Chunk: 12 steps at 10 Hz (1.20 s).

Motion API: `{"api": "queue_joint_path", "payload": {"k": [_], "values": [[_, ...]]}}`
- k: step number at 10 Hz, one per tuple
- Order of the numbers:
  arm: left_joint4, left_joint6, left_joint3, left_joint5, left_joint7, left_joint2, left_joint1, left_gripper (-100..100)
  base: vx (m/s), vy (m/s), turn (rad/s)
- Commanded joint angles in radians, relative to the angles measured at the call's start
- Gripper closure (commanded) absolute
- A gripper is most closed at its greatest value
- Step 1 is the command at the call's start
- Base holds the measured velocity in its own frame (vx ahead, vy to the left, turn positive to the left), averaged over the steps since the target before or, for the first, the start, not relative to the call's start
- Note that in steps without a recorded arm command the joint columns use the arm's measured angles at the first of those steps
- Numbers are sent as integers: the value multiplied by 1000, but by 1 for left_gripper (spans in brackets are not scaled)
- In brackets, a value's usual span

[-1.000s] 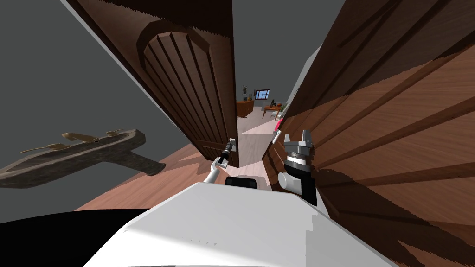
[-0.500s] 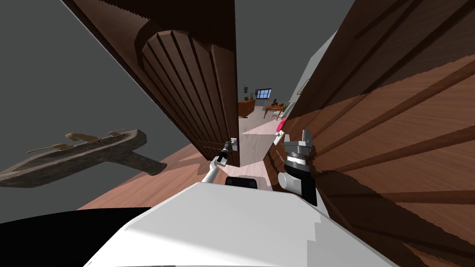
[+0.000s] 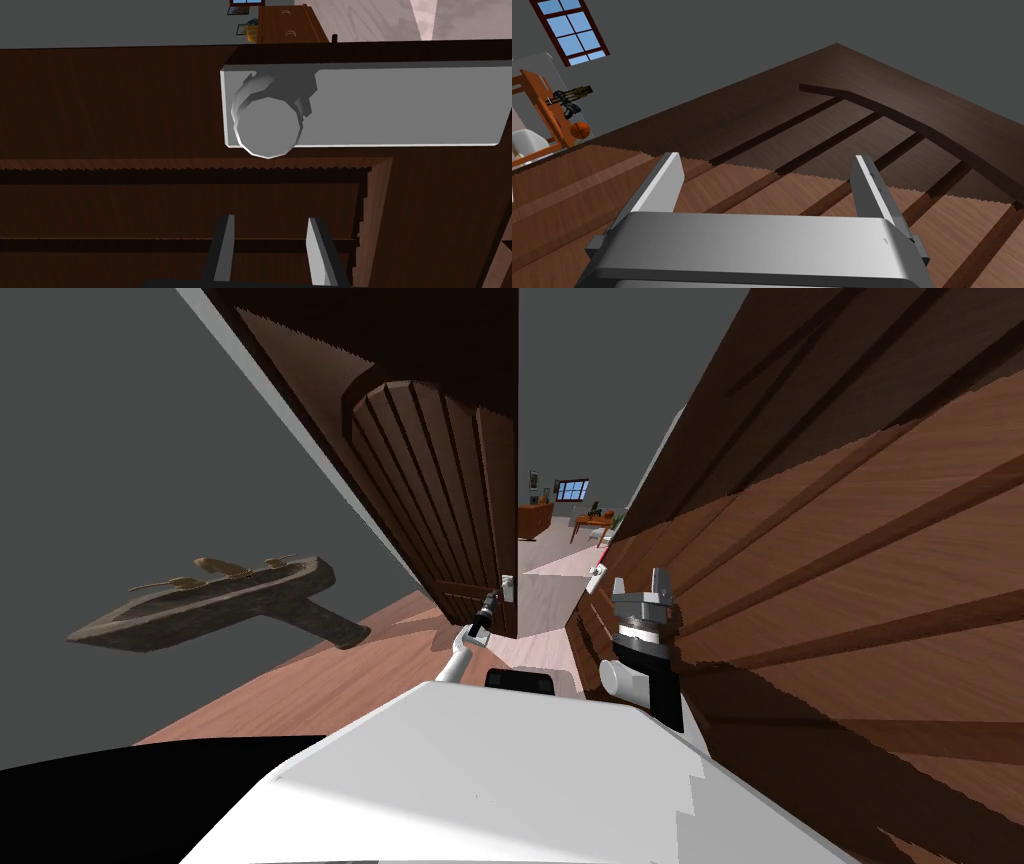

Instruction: Push the door open

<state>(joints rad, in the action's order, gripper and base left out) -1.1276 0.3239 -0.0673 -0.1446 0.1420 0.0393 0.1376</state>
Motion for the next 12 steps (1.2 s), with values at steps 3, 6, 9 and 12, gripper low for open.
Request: {"api": "queue_joint_path", "payload": {"k": [3, 6, 9, 12], "values": [[-11, -11, -2, 4, 6, -17, -4, -100, -194, -56, 29], [-4, -1, 5, 5, 2, 5, -3, -100, 148, -40, -17], [3, 10, 13, 5, -3, 1, 0, -100, 208, -36, -19], [3, 14, 16, 5, -5, -13, -2, -100, 163, -40, -12]]}}
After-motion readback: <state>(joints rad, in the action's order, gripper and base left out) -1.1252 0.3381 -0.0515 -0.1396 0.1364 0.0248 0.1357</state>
